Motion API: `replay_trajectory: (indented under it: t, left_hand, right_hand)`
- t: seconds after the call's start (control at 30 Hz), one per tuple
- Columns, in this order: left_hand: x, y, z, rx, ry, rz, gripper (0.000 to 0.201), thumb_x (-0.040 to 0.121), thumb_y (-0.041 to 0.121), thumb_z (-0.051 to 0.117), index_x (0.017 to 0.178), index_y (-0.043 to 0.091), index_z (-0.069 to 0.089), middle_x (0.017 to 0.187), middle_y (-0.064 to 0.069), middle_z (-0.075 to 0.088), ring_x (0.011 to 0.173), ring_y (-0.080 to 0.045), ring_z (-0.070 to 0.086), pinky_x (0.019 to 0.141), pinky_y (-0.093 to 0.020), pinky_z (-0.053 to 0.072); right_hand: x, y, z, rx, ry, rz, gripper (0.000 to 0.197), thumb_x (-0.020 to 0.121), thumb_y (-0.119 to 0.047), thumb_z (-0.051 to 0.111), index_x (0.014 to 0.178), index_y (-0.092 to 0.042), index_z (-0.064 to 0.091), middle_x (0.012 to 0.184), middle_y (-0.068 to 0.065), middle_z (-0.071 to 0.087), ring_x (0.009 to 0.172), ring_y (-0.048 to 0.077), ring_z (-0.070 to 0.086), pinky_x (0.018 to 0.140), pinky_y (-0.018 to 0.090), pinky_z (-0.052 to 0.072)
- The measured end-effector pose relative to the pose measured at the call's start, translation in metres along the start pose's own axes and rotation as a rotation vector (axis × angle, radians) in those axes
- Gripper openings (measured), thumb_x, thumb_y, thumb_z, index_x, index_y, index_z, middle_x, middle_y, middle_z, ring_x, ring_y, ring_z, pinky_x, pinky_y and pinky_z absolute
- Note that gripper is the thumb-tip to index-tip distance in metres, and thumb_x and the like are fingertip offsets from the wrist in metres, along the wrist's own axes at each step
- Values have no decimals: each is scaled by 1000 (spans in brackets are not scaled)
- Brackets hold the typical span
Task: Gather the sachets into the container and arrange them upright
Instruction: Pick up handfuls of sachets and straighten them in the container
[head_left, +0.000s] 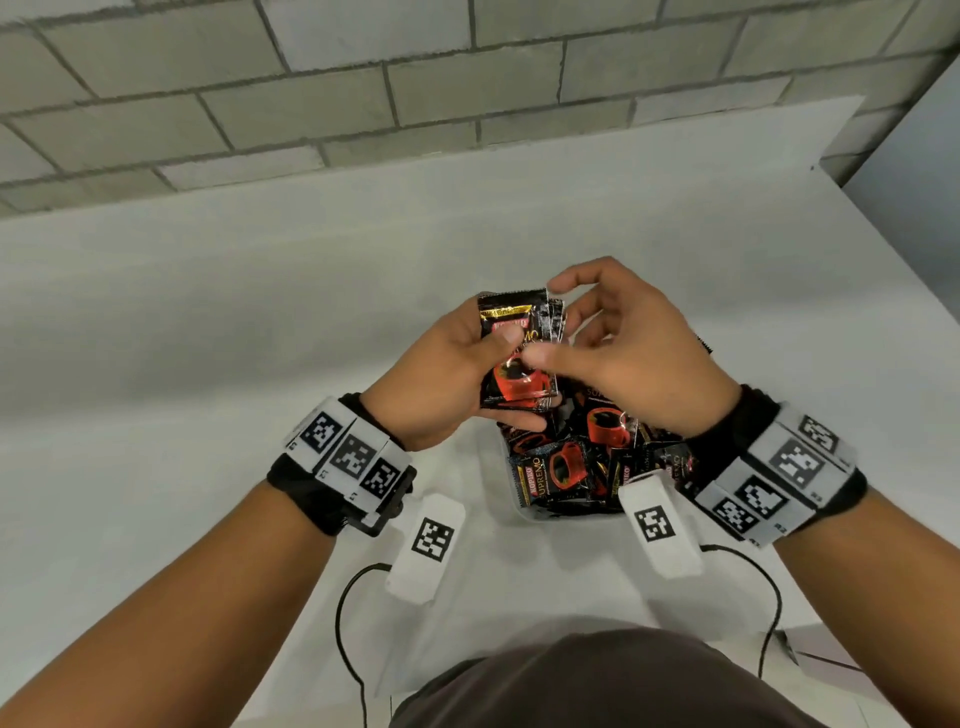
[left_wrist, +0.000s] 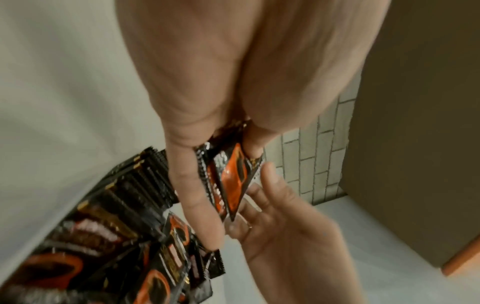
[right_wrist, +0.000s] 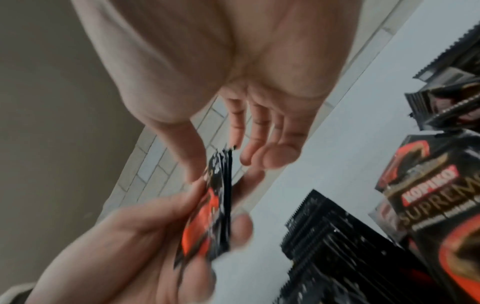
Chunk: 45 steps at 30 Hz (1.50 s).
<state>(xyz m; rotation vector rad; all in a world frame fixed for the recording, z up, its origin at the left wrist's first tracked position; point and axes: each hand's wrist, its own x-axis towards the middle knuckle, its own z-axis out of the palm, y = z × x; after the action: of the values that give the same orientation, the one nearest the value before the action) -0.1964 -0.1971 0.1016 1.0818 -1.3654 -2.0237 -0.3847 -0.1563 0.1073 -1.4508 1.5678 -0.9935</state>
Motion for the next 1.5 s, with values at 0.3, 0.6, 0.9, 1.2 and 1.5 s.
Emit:
replay_trajectory:
  t: [0.3,0.6,0.9,1.2,1.5]
  left_hand:
    - [2,-7,4,206,42,63,47,91,27,74,132,13,55,130,-22,61,103,-37,74,82,-62,60]
    - [-2,-2,-5,67,-277,-94,33,96,8,60,127,-2,60,119,-20,72,102,-40,72,77,-44,63]
    - [-2,-9,3,-33,-271,-110,19,84,-2,52,97,9,62,79,-5,52,77,-25,59,63,-31,53]
    - [-1,-12,2,-98,-272,-53,23,87,-5,49,94,9,65,82,-13,53,67,-17,47,57,-31,25]
    - [1,-8,1,10,-253,-48,33,84,-3,51,116,6,46,85,-18,60,69,-25,57,57,-29,47]
  right_hand:
    - [12,-9,-15,-215,-155,-185,43,95,-8,62,123,-40,68,99,-13,64,86,11,61,80,18,48]
    - [11,-18,-17,-28,-199,-247,44,98,2,51,120,-32,69,104,0,67,100,20,64,73,30,59]
    - [9,-22,-15,-308,-329,-373,49,99,1,48,128,-35,65,108,-6,52,87,5,58,83,26,50]
    - [8,-28,-11,-447,-393,-389,42,100,-4,47,126,-34,60,105,-5,58,89,4,55,83,23,47]
    - [1,-20,-11,-214,-239,-242,41,93,-10,67,127,-32,60,91,-11,69,71,6,68,76,17,51]
